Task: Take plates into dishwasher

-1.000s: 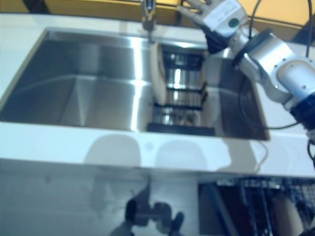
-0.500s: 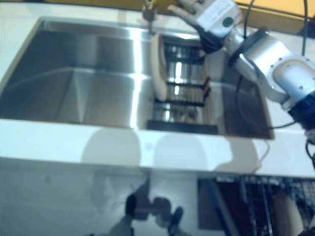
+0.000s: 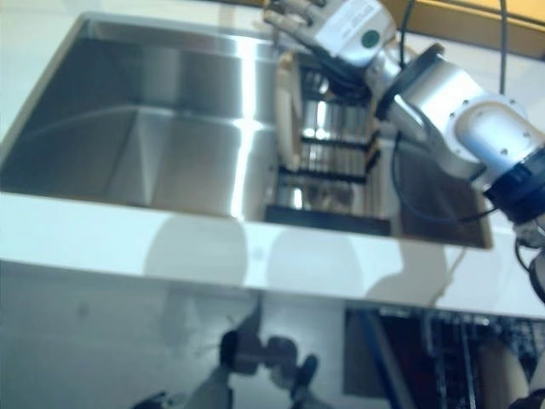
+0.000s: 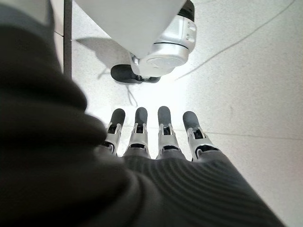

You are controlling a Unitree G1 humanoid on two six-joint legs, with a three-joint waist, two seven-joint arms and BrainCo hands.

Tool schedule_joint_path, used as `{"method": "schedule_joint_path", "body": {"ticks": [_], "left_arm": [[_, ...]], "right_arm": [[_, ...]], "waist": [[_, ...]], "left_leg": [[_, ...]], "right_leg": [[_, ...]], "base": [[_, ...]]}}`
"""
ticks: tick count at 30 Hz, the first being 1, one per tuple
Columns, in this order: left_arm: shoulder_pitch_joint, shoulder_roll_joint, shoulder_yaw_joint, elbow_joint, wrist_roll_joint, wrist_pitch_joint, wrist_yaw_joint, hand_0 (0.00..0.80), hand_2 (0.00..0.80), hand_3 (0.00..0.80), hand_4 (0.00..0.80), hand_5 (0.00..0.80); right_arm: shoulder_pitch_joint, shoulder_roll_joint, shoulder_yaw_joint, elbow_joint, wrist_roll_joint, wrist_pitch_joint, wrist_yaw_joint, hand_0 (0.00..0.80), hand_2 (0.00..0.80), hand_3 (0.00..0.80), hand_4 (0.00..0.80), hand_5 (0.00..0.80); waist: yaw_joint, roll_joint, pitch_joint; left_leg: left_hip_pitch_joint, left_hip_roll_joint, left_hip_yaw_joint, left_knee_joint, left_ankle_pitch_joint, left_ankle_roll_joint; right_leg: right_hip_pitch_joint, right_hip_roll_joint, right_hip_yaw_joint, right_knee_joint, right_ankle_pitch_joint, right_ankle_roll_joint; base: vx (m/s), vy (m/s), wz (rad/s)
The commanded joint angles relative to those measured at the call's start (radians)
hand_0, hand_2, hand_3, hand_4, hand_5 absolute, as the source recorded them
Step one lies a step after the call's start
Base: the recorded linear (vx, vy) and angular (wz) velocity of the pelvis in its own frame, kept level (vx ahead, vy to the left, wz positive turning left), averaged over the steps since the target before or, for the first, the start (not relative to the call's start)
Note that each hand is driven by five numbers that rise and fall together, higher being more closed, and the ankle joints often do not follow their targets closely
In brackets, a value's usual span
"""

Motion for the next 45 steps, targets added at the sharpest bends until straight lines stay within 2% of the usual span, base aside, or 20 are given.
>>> {"method": "schedule_joint_path", "body": {"ticks": [1,24,42,43,45], "left_arm": [[-0.012,0.038,-0.026,0.009,-0.027,-0.013,-0.003,0.0,0.0,0.0,0.0,0.0],[-0.008,0.039,-0.036,-0.015,-0.092,-0.078,-0.039,0.0,0.0,0.0,0.0,0.0],[-0.012,0.038,-0.035,-0.021,-0.125,-0.101,-0.053,0.0,0.0,0.0,0.0,0.0],[-0.013,0.037,-0.036,-0.02,-0.129,-0.101,-0.053,0.0,0.0,0.0,0.0,0.0],[-0.009,0.036,-0.036,-0.022,-0.132,-0.103,-0.056,0.0,0.0,0.0,0.0,0.0]], "right_arm": [[-0.125,-0.025,0.044,-0.019,-0.006,0.047,0.002,0.0,0.0,0.0,0.0,0.0],[-0.09,-0.012,0.071,-0.038,-0.092,0.005,0.102,0.0,0.0,0.0,0.0,0.0],[-0.071,-0.002,0.111,-0.031,-0.276,-0.043,0.184,0.0,0.0,0.0,0.0,0.0],[-0.07,0.001,0.111,-0.029,-0.285,-0.047,0.189,0.078,0.078,0.078,0.078,0.078],[-0.07,0.005,0.111,-0.028,-0.319,-0.054,0.199,0.552,0.552,0.552,0.552,0.552]], "waist": [[0.024,-0.023,0.002],[0.029,-0.017,0.038],[0.032,-0.02,0.05],[0.032,-0.02,0.051],[0.036,-0.017,0.052]], "left_leg": [[0.012,-0.047,0.056,-0.005,-0.073,0.04],[-0.011,-0.051,0.064,-0.005,-0.062,0.041],[-0.029,-0.052,0.068,-0.005,-0.052,0.039],[-0.028,-0.051,0.07,-0.005,-0.052,0.039],[-0.027,-0.05,0.073,-0.005,-0.053,0.038]], "right_leg": [[0.002,-0.009,-0.004,-0.001,-0.03,0.068],[-0.023,-0.013,-0.012,-0.001,-0.017,0.071],[-0.04,-0.015,-0.023,-0.001,-0.01,0.073],[-0.039,-0.015,-0.023,-0.001,-0.01,0.073],[-0.038,-0.015,-0.022,-0.001,-0.011,0.072]], "base": [[0.005,0.008,0.04],[0.001,0.004,0.02],[-0.001,0.0,0.0],[0.0,0.0,0.0],[0.0,0.0,0.0]]}}
